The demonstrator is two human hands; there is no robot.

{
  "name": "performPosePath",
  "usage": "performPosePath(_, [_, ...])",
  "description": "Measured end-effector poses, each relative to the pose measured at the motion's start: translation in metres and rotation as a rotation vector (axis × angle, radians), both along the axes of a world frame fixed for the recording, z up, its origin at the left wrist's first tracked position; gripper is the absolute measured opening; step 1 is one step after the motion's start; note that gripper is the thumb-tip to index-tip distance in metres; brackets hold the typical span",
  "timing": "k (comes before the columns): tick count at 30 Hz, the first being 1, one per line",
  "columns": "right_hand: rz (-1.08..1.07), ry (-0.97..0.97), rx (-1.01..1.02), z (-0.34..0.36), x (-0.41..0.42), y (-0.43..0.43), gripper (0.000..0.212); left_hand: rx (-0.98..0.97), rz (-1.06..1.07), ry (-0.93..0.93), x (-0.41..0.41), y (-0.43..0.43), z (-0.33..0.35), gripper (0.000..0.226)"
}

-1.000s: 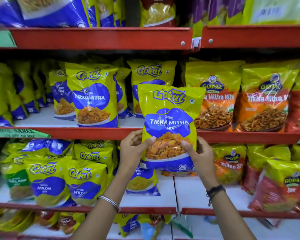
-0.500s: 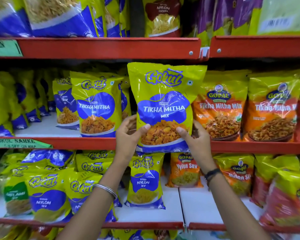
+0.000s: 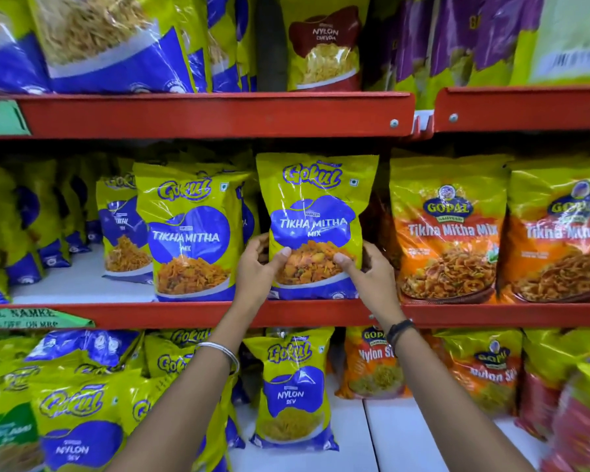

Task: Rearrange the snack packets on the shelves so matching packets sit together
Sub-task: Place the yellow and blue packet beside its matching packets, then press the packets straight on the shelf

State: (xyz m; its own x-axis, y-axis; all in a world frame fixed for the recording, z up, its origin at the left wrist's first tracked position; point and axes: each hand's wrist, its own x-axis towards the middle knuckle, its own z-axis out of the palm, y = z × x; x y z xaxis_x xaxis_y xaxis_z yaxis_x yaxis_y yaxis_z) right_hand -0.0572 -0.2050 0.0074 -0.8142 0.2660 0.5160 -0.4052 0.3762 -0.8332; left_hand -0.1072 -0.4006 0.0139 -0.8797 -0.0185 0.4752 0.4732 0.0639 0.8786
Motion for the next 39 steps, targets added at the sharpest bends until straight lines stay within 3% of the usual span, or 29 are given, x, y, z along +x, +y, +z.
performPosePath(7, [0.011,-0.17,0.058,-0.006,-0.008,0.015,0.053,-0.129,-0.013,-0.116,-0.019,-0.002,-0.006,0.053])
performPosePath(9, [0.004,-0.181,0.044,0.004,-0.008,0.015,0.051,-0.05,-0.063,-0.124,-0.018,-0.001,0.001,0.061])
performPosePath(12, [-0.073,-0.082,-0.073,0.027,-0.018,0.011,0.061,0.128,-0.068,-0.109,-0.017,0.006,0.03,0.038])
performPosePath(15, [-0.111,0.042,-0.184,0.059,-0.039,0.005,0.041,0.245,0.05,-0.131,-0.03,0.014,0.066,0.028])
performPosePath(17, [-0.146,0.105,-0.262,0.08,-0.053,0.0,0.018,0.279,0.119,-0.176,-0.041,0.02,0.085,0.036])
performPosePath(22, [-0.308,0.086,-0.393,0.104,-0.088,0.001,0.025,0.322,0.202,-0.256,-0.061,0.026,0.105,0.023])
performPosePath(27, [-0.414,-0.004,-0.211,0.114,-0.091,0.007,0.028,0.125,0.391,-0.175,-0.072,0.026,0.102,0.03])
performPosePath(32, [-0.418,-0.014,-0.136,0.111,-0.089,0.004,0.032,0.001,0.427,-0.053,-0.062,0.028,0.094,0.031])
performPosePath(35, [-0.353,0.109,0.003,0.085,-0.065,-0.005,0.045,-0.157,0.429,0.154,-0.035,0.034,0.07,0.042])
performPosePath(39, [-0.26,0.323,0.359,0.025,-0.027,-0.026,0.053,-0.62,0.493,0.548,0.001,0.048,0.014,0.053])
